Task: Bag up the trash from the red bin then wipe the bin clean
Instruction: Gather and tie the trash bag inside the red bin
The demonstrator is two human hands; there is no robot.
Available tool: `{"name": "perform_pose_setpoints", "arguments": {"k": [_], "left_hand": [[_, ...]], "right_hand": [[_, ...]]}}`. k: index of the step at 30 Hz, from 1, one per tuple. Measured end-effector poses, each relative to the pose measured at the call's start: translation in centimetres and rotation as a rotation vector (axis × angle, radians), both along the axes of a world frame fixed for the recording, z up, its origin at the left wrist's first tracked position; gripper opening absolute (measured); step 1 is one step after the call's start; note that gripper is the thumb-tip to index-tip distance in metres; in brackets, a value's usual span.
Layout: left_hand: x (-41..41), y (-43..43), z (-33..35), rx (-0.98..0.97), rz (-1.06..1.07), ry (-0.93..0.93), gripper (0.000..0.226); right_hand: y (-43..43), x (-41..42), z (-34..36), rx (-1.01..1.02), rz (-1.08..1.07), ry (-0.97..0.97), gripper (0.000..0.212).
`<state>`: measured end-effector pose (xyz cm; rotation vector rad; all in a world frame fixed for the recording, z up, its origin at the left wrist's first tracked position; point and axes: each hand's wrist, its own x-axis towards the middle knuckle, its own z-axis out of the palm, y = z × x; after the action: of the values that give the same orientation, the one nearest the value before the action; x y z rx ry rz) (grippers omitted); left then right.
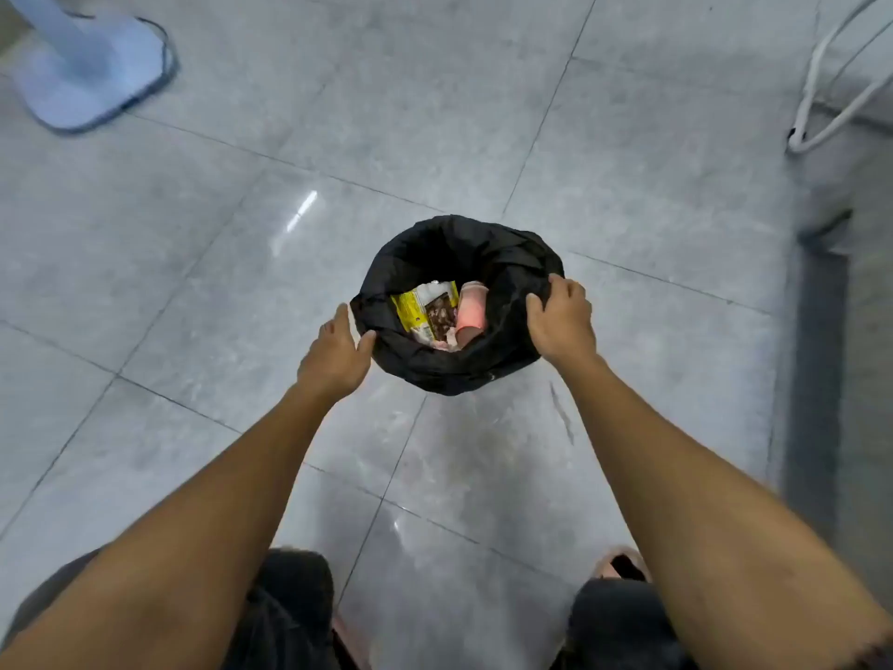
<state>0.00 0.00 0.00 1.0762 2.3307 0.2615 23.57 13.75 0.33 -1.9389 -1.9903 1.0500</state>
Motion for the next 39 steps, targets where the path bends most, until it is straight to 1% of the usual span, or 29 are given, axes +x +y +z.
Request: {"name": "perform_pose_setpoints", "arguments": {"k": [3,8,9,12,14,18,22,26,29,31,33,35,39], "left_hand": [[0.2,0.6,-2.6,0.050,-0.035,-0.093,0.066],[1.7,0.5,-2.9,0.149,-0.045,-0.045,0.066],[2.0,-0.1,-2.7,0.136,-0.089,-0.028,0.065],[3.2,-1.9,-1.3,0.001,-0.258,0.024,0.063],[3.5,-2.4,0.2,-0.009,-0.294,0.066,0.064],[3.6,-3.9,3.4,-0.002,-0.318,0.113,0.062],[3.3,-5.3,5.7,0.041,-0.361,0.173,0.049],[1.9,-5.9,6.4,0.036,-0.361,0.228,0.045],[-0.1,-4.6,6.5,0.028,-0.330,0.245,0.046],[-1.5,-3.2,6.2,0.033,-0.293,0.226,0.047],[-2.8,-1.2,5.3,0.032,-0.247,0.175,0.048],[-4.0,1.1,3.8,0.010,-0.208,0.123,0.049],[-6.2,5.7,0.3,0.010,-0.103,0.022,0.049]], "right_hand": [[-0.5,0.2,-2.3,0.066,-0.003,0.005,0.050],[-2.0,0.1,-2.2,0.074,0.061,0.022,0.051],[-2.6,0.1,-1.8,0.069,0.095,-0.002,0.051],[-4.6,0.3,0.1,-0.002,0.230,-0.162,0.056],[-5.5,0.4,1.8,-0.023,0.269,-0.227,0.059],[-7.3,1.1,4.6,0.012,0.285,-0.244,0.061],[-8.5,2.0,6.4,0.071,0.284,-0.249,0.062],[-8.6,2.0,6.7,0.093,0.277,-0.254,0.060],[-7.1,1.7,6.3,0.087,0.271,-0.277,0.058],[-5.4,1.4,5.5,0.078,0.251,-0.246,0.058],[-3.0,1.0,4.5,0.069,0.177,-0.148,0.056],[-0.5,1.1,2.9,0.036,0.066,-0.031,0.056],[3.8,1.7,-1.2,-0.073,-0.169,0.119,0.060]]}}
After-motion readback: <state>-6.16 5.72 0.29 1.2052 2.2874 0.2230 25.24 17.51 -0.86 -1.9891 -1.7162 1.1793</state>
